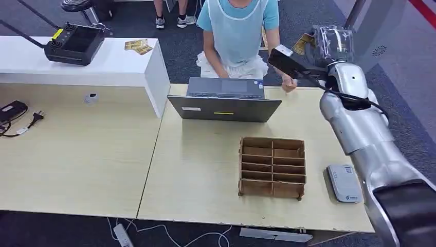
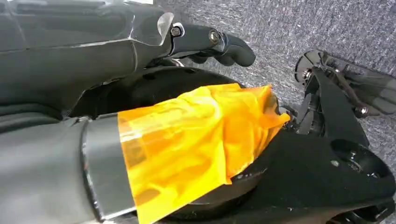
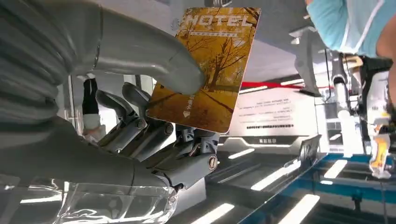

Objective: Pass the card to the sensor for recognition and then transmit it.

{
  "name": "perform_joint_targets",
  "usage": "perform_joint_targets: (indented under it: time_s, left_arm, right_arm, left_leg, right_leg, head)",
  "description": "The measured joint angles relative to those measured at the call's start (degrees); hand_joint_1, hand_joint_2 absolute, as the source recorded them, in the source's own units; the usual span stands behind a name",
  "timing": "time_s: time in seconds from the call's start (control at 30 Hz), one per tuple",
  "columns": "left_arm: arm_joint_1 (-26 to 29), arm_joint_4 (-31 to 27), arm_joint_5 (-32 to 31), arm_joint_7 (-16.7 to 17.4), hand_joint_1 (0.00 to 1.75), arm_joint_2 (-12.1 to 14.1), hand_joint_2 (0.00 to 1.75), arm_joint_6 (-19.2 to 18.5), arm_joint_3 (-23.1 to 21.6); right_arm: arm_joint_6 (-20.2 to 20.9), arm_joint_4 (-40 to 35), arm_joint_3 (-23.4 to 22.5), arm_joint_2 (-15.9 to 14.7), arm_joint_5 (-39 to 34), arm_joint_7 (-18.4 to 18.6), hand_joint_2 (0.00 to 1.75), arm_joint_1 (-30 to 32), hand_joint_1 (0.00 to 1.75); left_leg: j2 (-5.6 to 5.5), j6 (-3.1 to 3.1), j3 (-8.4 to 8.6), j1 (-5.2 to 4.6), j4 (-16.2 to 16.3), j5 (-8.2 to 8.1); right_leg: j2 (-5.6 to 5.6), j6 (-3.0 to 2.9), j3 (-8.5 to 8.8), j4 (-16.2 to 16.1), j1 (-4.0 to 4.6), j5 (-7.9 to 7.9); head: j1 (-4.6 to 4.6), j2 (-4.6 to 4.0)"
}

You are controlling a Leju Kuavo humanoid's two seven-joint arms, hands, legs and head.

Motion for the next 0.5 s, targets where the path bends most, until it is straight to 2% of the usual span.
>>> perform_joint_targets:
  time_s: [0.2, 0.5]
  left_arm:
    - [0.1, 0.0, -0.3, 0.0, 0.0, 0.1, 0.0, -0.4, -0.4]
    - [0.2, 0.0, -0.3, 0.0, 0.0, 0.1, 0.0, -0.4, -0.8]
  right_arm:
    - [0.3, 4.4, 1.0, 1.9, 0.2, 0.0, 1.75, -1.8, 1.75]
    - [0.3, 6.5, 1.5, 2.6, 0.2, -0.1, 1.75, -2.3, 1.75]
  left_leg:
    - [-0.02, 0.0, 0.0, 0.0, 0.0, 0.0]
    - [-0.01, 0.0, 0.0, 0.0, 0.0, 0.0]
  right_leg:
    - [-0.01, 0.0, -0.01, 0.0, 0.0, 0.0]
    - [-0.01, -0.01, -0.01, 0.0, 0.0, 0.0]
  head:
    - [0.0, 0.0]
    - [0.0, 0.0]
